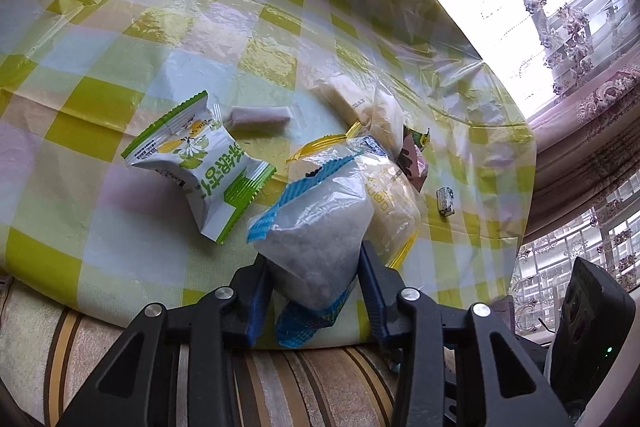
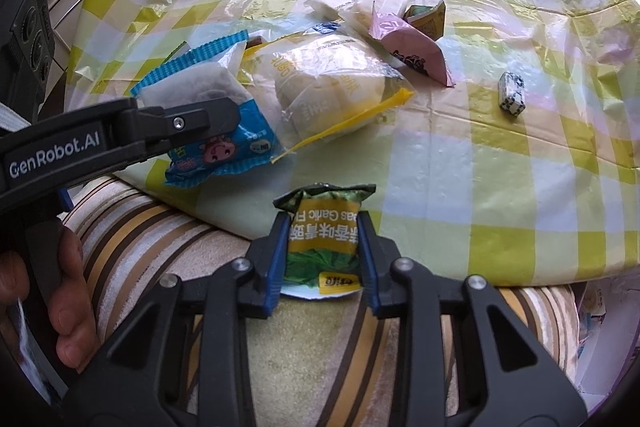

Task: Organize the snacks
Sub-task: 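Carry the blue-trimmed bag and green packet over the white box and release both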

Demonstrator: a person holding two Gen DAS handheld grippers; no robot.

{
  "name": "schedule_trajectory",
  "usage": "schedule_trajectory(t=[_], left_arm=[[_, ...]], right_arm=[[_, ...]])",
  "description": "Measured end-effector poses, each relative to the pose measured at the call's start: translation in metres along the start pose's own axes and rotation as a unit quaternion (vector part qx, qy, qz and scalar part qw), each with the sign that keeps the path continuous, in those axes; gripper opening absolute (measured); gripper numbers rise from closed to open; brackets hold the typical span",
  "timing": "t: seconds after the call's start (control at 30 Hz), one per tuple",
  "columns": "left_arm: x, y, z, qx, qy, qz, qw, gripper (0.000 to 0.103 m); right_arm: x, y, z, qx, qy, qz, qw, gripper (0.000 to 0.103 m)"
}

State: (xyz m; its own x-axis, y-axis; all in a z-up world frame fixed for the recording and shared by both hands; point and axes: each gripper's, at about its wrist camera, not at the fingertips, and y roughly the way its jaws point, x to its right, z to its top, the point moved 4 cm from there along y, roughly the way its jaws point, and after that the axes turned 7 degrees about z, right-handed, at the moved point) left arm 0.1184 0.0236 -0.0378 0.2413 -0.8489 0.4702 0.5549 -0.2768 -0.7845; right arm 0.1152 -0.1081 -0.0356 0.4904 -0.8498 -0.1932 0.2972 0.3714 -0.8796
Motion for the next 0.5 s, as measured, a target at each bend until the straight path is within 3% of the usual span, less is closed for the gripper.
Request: schedule_trajectory(t=[0.2,0.5], left_arm=[[0.001,-0.017,-0.007,0.017,-0.006,-0.004,0.9998,0.041],[0.031,-0.028,-0.019,0.019,0.027,-0.021,0.9992,0.041]], right_arm=[[0.008,-0.012,-0.003,0.012,0.014,0.007,1.0,0.036],[0.032,-0.038,-0.007,0.035,0.046,0.013,0.998,0.036]])
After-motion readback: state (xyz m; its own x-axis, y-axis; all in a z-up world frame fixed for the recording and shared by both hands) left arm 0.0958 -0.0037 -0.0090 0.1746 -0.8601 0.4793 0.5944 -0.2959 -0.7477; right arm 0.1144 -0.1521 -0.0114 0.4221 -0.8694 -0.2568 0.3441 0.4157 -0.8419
